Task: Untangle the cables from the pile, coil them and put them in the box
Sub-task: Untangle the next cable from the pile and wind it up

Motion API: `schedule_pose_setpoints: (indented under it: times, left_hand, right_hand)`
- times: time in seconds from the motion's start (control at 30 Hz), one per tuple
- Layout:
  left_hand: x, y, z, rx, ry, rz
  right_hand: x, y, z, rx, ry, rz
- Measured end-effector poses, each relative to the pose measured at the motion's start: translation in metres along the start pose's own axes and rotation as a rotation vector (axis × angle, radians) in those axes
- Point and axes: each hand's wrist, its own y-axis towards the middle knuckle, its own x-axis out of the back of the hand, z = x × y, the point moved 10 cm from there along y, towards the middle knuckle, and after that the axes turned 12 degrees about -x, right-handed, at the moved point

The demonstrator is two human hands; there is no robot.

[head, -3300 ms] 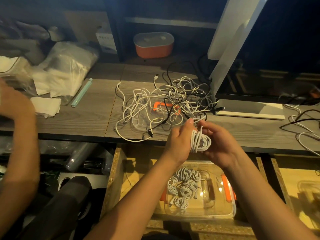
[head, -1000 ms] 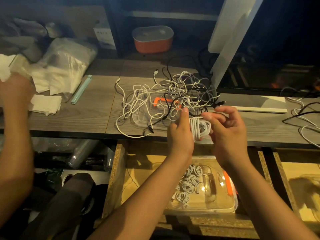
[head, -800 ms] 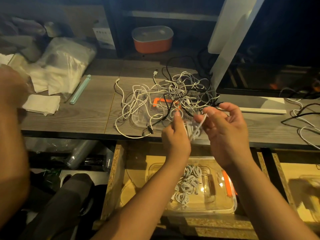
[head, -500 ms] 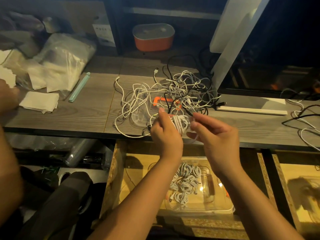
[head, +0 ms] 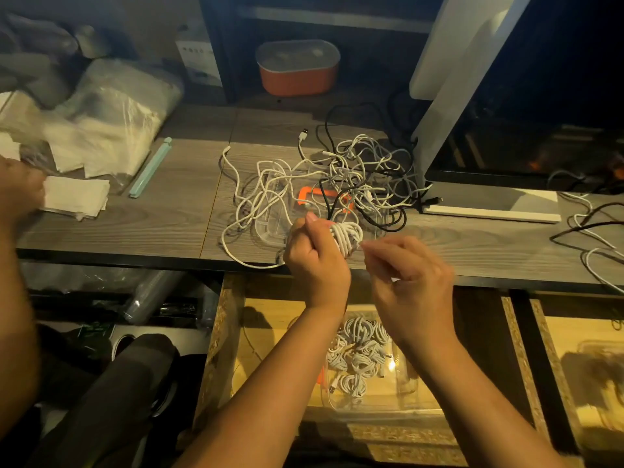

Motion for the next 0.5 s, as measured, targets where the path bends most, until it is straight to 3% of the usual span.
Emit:
schedule_pose_setpoints:
  times: [0.07, 0.17, 0.27, 0.4, 0.5]
  left_hand:
    - [-0.002, 0.003, -0.009, -0.126, 0.012, 0.032]
    - [-0.008, 0.001, -0.022, -0.316, 0.048, 0.133]
    - [-0.01, -0.001, -0.023, -0.398, 0.046, 0.185]
    - [-0.016, 0.001, -0.008, -0.215, -0.017, 0.245]
    - [-0.016, -0.006, 0.011, 0.084, -0.056, 0.246]
  right_hand:
    - [-0.002, -0.001, 0.0, -0.043, 0.001, 0.011]
    - [-0.003, 0.004, -0.013, -0.265, 0.096, 0.059]
    - [-0.004, 0.007, -0.01, -0.248, 0.059, 0.098]
    - [-0.003, 0.003, 0.008, -0.061, -0.037, 0.064]
    - [-0.007, 0.002, 0.001, -0.139, 0.048, 0.117]
